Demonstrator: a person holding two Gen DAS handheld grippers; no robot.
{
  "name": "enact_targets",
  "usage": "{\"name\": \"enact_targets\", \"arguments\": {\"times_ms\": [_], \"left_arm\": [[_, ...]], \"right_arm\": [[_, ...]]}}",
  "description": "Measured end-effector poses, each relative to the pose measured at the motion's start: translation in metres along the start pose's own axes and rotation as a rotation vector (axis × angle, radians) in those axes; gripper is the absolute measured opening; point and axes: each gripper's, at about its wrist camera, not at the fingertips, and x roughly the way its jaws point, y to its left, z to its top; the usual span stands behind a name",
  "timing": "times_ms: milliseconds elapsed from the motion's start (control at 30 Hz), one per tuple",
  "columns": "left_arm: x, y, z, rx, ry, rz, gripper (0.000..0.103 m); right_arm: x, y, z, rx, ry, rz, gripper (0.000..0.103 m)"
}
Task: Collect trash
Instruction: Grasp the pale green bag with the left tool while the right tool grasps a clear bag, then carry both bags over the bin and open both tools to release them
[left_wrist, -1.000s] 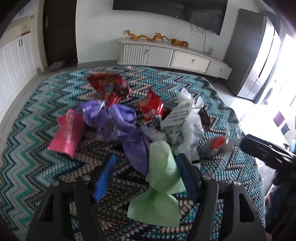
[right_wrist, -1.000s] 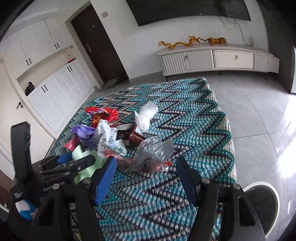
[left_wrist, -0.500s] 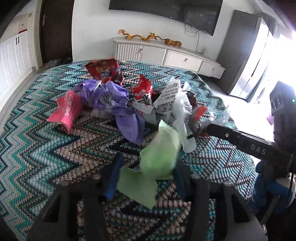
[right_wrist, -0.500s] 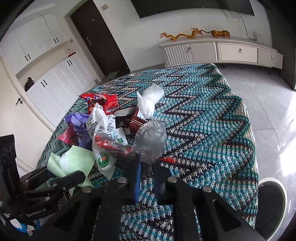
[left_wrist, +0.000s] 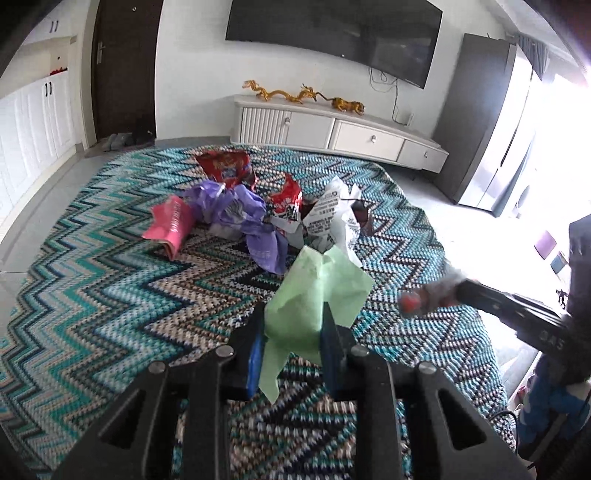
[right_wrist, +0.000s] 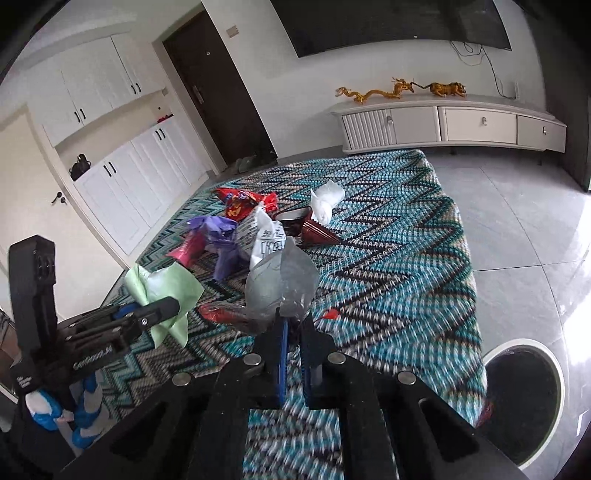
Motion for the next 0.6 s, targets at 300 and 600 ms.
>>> {"name": "enact_targets", "arguments": {"times_ms": [300, 600], "left_arm": [[-0.04, -0.017, -0.005, 0.023, -0.059, -0.031, 0.025], [-0.066, -0.056, -0.009, 0.088, -0.092, -0.09, 0.025]], "right_arm": [[-0.075, 0.015, -0.026, -0.013, -0.083, -0.002, 0.006], [-0.161, -0.008, -0.056, 0.044, -0.204, -0.091, 0.006]]}}
